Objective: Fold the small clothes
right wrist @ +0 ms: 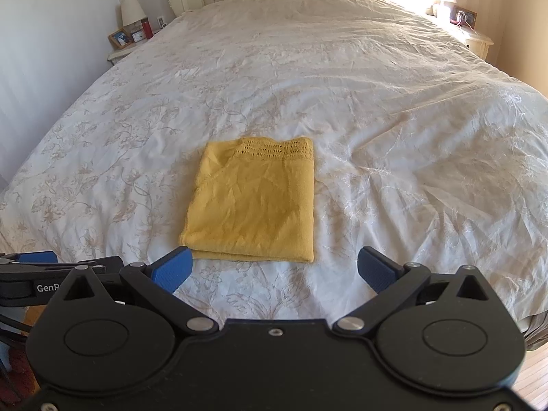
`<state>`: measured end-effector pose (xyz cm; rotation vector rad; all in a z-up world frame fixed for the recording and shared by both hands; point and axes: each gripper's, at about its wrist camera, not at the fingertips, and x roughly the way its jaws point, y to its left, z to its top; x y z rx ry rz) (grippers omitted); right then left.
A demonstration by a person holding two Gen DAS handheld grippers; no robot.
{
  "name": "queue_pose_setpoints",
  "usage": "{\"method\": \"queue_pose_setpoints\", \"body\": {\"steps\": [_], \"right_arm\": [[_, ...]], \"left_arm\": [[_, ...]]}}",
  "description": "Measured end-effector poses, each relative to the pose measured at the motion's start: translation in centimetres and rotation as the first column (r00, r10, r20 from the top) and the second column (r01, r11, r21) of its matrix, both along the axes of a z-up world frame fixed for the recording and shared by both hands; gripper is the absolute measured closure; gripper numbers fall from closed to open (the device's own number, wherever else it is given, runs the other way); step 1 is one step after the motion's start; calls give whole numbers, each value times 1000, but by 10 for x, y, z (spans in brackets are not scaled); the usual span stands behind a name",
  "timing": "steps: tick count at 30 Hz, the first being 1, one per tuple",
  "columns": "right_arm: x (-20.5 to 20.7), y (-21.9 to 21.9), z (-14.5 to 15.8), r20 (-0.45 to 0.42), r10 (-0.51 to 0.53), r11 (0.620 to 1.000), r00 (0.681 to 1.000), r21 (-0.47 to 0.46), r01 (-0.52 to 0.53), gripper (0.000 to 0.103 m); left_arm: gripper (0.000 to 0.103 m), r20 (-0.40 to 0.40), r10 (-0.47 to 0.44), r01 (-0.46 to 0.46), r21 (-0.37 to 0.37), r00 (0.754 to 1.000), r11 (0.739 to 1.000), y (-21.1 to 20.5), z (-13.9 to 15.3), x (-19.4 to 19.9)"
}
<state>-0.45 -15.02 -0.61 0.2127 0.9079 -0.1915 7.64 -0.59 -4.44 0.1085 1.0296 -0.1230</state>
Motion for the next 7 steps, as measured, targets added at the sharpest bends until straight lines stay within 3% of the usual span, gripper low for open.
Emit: {"method": "queue_pose_setpoints", "body": {"steps": [7], "right_arm": [[3,-1,-3,-5,-24,1000,1000,18,24,1]], "left_arm": [[3,-14,-14,14,3,1000,1000,0,-5,6]]}}
